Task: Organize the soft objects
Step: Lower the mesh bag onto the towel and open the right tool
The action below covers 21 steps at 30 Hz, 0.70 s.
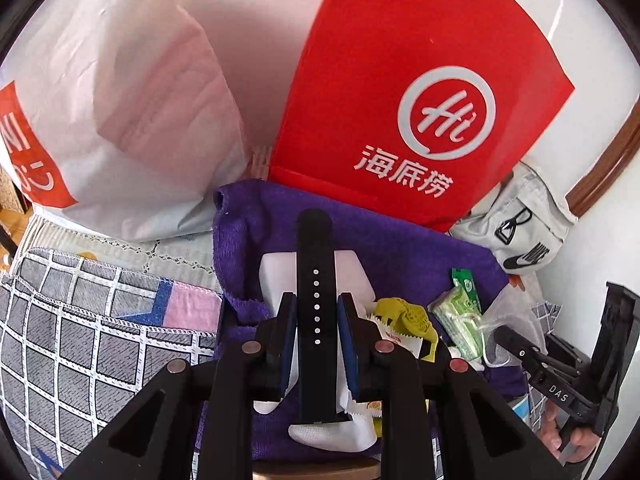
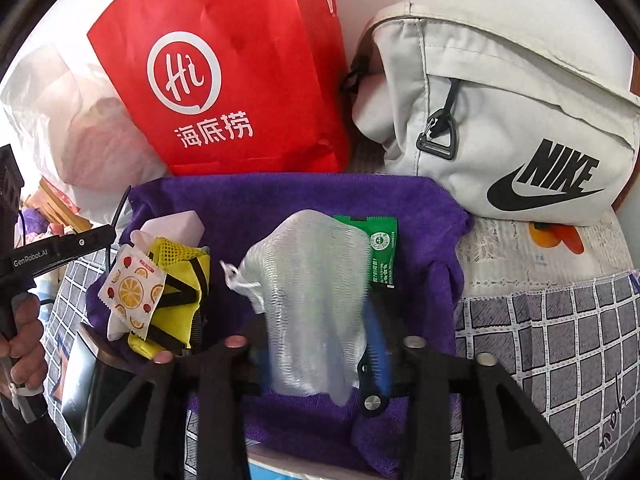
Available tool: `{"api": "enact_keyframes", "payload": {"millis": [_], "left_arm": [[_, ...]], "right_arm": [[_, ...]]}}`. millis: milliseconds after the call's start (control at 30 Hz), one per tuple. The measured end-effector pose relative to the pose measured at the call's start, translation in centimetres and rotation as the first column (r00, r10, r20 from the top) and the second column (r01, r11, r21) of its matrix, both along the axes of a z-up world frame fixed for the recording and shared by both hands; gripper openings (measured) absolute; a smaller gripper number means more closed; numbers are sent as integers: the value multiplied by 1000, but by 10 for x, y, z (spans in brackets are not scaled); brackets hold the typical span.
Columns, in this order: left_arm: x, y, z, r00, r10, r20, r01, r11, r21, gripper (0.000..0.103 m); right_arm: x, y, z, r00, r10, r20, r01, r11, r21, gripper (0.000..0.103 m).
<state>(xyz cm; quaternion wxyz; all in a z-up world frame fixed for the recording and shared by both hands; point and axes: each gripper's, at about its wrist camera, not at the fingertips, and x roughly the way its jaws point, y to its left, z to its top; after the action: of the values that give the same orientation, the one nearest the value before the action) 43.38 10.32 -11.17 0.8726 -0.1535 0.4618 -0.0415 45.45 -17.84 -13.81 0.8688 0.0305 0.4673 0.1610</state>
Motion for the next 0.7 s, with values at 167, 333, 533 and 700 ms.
{"api": "enact_keyframes", "payload": {"millis": [167, 333, 533, 700], "left_arm": [[0, -4, 2, 1000, -10, -2, 10, 1000, 18, 29], [-3, 0, 9, 1000, 0, 11, 0, 1000, 4, 32], [-8, 0, 16, 1000, 4, 13, -4, 1000, -4, 39], [-14, -14, 26, 1000, -19, 11, 19, 1000, 23, 47]], "right_arm": [[-1, 3, 4, 1000, 26, -5, -26, 1000, 6, 61], [-6, 7, 14, 998, 53, 29, -53, 999, -3, 73], [-11, 7, 27, 997, 41, 57, -41, 999, -13, 75], [-27, 9, 40, 995, 15, 96, -12, 999, -33, 77]]}}
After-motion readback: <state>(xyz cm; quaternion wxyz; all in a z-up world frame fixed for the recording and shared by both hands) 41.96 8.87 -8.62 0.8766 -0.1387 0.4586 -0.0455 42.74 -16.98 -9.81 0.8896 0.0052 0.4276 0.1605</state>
